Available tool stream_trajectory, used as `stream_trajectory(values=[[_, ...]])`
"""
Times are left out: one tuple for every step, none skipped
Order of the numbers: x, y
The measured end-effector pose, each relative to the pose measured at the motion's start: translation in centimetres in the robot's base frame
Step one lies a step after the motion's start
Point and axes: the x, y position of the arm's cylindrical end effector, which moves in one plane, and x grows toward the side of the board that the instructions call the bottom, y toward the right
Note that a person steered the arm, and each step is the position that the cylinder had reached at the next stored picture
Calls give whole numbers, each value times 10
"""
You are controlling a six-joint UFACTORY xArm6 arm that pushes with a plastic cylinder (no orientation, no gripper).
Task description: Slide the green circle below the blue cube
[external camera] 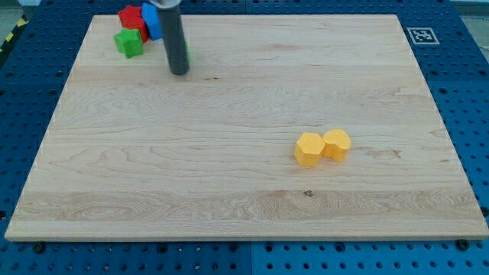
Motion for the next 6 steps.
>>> stream_trajectory(values=[[-11,-24],[-15,-38],[-9,-27],[-3,14],[-17,29],[-31,16]])
